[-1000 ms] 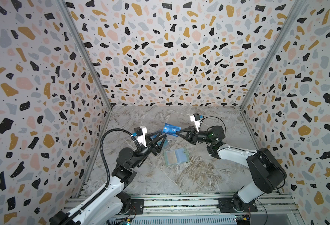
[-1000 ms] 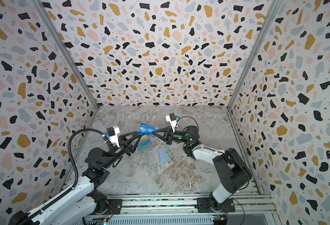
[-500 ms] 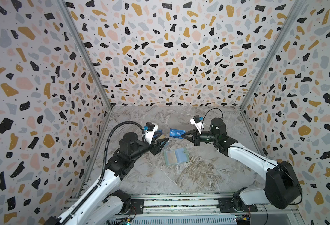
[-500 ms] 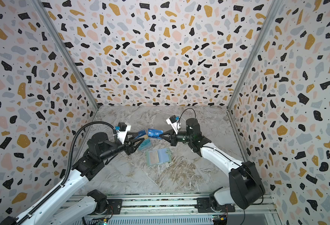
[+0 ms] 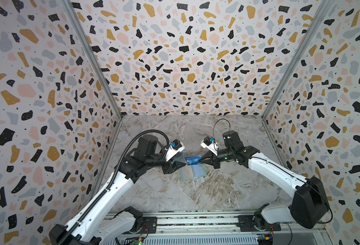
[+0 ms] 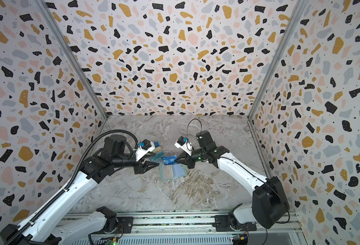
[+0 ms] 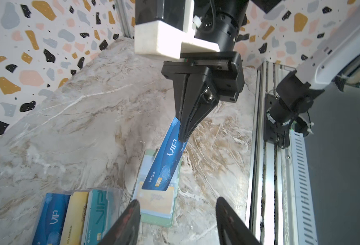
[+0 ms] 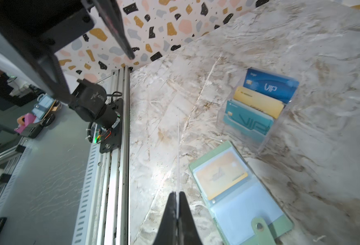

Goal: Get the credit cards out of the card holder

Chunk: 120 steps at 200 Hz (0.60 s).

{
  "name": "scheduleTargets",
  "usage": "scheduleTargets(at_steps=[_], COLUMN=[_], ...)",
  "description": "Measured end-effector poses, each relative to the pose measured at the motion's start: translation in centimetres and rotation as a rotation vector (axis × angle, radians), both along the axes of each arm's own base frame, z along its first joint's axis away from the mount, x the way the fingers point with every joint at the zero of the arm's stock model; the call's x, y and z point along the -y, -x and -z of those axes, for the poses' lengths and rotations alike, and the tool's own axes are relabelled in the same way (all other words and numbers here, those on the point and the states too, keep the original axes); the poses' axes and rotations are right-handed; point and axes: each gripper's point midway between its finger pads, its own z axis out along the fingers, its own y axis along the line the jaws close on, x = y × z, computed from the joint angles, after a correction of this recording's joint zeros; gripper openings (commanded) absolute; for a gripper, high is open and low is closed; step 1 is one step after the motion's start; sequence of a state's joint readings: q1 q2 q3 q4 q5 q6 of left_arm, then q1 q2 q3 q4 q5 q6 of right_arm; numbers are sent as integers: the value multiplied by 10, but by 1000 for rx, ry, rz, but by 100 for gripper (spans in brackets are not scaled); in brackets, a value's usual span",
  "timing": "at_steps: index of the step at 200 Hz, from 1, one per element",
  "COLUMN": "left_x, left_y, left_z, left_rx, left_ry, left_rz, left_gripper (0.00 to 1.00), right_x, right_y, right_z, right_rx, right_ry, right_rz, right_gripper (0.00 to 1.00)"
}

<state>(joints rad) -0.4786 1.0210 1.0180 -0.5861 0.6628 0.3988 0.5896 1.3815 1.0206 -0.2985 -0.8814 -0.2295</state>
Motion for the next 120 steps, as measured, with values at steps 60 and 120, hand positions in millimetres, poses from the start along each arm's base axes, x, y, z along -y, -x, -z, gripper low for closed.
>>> scheduleTargets(at_steps=[60,120], left_x=[-1,3], left_y=[15,21], left_z=[20,33], left_rx=[-50,-105], left_ry=[-62,-83], left_rz=[91,169], left_gripper=[57,49], right_x=[-15,-25], right_y=[30,43], right_z=[3,-1], right_rx=[42,100], right_ry=[9,-8], right_rz=[-126,-197], right_gripper=[0,0])
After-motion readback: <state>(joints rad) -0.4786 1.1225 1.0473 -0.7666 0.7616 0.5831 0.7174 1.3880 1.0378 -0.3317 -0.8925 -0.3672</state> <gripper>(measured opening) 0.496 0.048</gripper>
